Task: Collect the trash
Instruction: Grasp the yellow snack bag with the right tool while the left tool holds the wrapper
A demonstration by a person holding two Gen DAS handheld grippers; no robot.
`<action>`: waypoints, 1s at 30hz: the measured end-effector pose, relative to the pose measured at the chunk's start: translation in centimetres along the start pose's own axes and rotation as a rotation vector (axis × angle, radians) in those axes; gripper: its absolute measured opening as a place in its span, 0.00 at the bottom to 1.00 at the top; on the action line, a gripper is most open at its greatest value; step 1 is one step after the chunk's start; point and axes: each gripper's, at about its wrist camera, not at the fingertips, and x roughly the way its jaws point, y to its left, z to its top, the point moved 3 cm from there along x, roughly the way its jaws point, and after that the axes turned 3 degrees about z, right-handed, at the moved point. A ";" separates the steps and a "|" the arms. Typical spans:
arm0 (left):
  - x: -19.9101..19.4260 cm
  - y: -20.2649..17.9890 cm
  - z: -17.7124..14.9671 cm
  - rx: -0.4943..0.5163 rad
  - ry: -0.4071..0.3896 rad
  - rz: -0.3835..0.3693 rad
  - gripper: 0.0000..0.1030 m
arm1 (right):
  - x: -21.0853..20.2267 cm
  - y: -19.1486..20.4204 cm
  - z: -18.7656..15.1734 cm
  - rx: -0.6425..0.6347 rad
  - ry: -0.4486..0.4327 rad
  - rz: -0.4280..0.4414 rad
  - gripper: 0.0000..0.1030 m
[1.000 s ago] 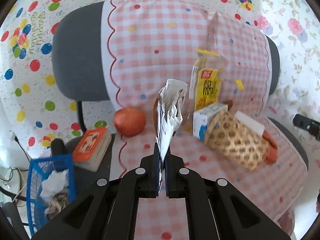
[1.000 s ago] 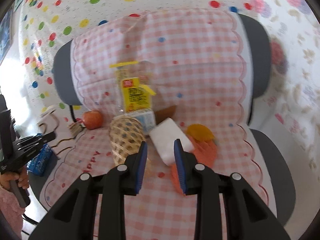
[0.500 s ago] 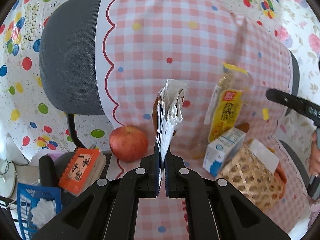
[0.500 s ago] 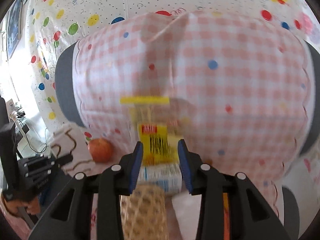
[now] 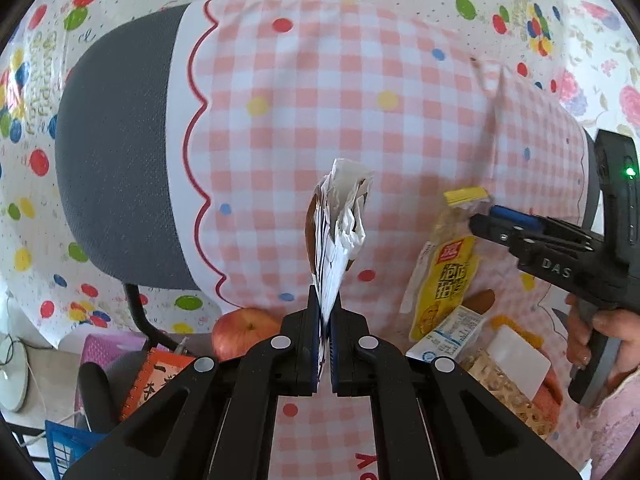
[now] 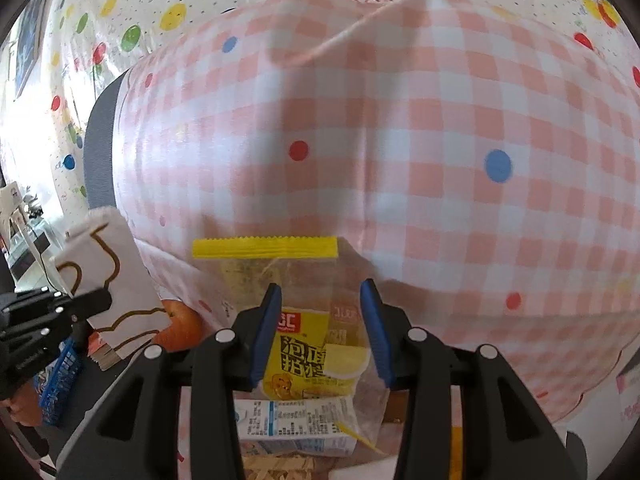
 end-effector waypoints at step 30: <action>-7.8 0.8 -4.6 -0.032 -0.002 0.060 0.04 | -7.2 7.0 -1.6 -0.120 -0.018 0.062 0.36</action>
